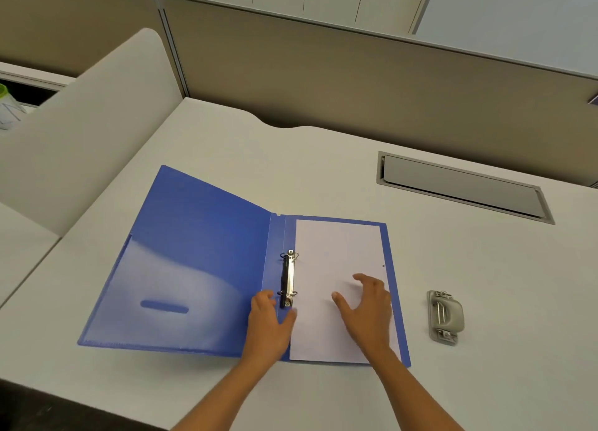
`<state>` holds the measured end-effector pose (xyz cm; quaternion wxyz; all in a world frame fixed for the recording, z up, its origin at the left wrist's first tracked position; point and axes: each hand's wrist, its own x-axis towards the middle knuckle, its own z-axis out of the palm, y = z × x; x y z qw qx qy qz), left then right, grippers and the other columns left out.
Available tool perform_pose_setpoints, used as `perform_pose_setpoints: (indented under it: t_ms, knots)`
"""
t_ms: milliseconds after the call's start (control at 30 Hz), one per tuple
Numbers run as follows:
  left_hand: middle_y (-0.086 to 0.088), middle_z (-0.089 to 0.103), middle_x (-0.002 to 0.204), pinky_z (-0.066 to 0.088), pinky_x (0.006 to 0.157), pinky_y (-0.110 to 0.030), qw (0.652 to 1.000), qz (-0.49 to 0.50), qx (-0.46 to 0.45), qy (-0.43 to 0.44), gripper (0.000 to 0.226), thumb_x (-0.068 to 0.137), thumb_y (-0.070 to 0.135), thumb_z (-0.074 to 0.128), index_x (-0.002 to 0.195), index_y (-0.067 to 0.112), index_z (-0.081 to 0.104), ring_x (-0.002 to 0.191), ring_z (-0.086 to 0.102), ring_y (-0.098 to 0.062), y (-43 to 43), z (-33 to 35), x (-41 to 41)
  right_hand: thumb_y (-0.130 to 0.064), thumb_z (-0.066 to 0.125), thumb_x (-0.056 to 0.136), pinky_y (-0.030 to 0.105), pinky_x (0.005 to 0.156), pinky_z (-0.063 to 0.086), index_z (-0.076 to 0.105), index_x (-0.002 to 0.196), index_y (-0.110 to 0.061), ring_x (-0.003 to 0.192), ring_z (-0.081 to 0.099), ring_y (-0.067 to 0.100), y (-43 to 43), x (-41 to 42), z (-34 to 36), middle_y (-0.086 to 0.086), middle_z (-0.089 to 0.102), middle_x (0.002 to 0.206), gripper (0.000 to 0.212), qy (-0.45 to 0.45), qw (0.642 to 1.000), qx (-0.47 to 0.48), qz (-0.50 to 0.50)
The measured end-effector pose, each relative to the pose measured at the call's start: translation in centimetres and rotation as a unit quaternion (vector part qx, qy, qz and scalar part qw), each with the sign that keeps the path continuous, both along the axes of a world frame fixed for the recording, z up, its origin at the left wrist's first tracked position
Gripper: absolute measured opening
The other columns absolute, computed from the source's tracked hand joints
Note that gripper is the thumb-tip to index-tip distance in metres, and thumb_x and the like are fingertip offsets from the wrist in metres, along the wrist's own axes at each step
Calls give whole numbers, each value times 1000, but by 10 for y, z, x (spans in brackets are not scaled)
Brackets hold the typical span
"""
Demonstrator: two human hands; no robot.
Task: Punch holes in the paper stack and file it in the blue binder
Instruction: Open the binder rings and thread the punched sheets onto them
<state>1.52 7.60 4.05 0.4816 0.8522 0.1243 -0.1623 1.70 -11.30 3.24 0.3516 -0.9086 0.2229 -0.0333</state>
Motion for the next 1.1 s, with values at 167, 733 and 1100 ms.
perform_pose_setpoints:
  t_ms: [167, 733, 1100]
  knots:
    - [-7, 28, 143, 33, 109, -38, 997, 5, 25, 72, 78, 86, 39, 65, 145, 11, 23, 133, 33, -28, -20, 2, -23, -65, 71, 67, 45, 102, 38, 37, 137, -24, 128, 37, 26, -18, -33, -4, 2, 37, 139, 87, 82, 995, -43, -46]
    - [-4, 48, 105, 42, 64, -23, 984, 12, -63, 166, 59, 87, 26, 66, 120, 12, 19, 81, 49, -12, -28, 1, -3, -69, 72, 61, 50, 98, 39, 17, 145, -15, 130, 31, 31, -13, -45, 0, 5, 22, 146, 114, 191, 974, -83, -93]
    - [-8, 43, 101, 46, 73, -22, 989, -66, 29, 131, 52, 91, 18, 63, 114, 11, 16, 80, 43, -10, -20, -4, 8, -48, 82, 63, 53, 97, 38, 17, 145, -17, 127, 29, 36, -10, -46, 9, 2, 19, 145, 109, 204, 971, 0, -129]
